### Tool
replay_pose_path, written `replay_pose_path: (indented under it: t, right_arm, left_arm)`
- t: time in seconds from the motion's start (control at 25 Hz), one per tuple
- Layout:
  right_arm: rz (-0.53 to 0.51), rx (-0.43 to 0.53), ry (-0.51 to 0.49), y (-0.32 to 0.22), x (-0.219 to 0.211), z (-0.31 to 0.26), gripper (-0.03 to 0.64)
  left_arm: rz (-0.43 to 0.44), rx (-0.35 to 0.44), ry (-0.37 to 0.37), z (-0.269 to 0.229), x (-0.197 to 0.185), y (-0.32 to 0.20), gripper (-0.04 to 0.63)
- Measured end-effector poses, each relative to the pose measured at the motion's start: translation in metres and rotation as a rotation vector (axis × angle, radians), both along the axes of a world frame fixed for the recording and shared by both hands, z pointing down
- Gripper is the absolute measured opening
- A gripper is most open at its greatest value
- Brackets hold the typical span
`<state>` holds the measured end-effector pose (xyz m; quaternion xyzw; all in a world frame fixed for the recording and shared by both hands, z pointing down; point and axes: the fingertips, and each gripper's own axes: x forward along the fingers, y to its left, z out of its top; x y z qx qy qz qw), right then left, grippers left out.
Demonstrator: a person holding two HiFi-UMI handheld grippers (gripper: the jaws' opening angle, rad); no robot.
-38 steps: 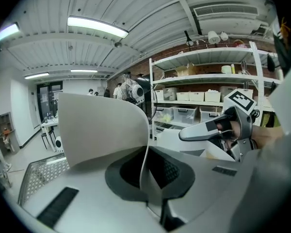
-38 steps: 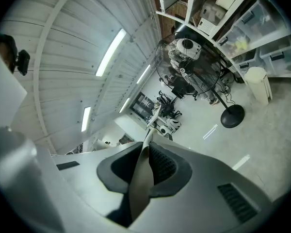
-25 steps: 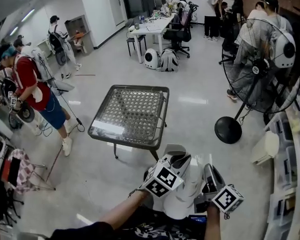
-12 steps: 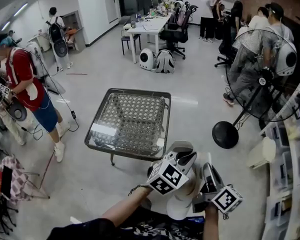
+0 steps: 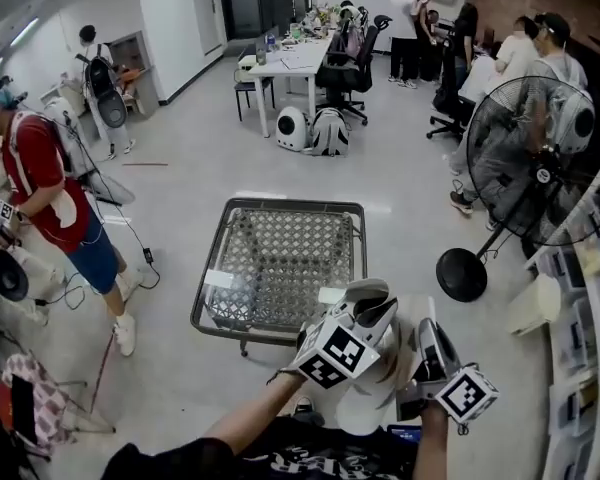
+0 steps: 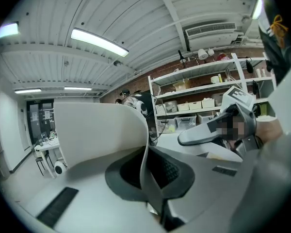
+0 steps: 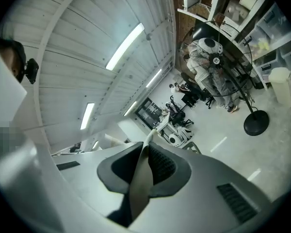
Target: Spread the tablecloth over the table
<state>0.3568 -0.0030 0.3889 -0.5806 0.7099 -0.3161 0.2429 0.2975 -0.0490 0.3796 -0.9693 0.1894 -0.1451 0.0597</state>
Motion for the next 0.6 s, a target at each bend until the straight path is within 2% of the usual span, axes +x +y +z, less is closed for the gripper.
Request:
replay_pose_path:
  t: [0.12,0.24,0.6]
  right_arm:
    - [-0.013,0.012,0.017,-0.020,-0.024,0.000,0.044]
    - [0.001,0.001,0.044,-0.038,-0.029,0.001,0.044]
    - [0.072,-0.055,0.082,-0.091,-0.012,0.006,0.044]
  left_arm:
    - [0.000,-0.007,0.008,0.003,-0.024,-0.020,0.020]
    - [-0.001,-0.019,0.030,0.004,-0.035,-0.039,0.020]
    - [0.018,-0.054,0.029,0.020,-0.031,-0.090,0.020]
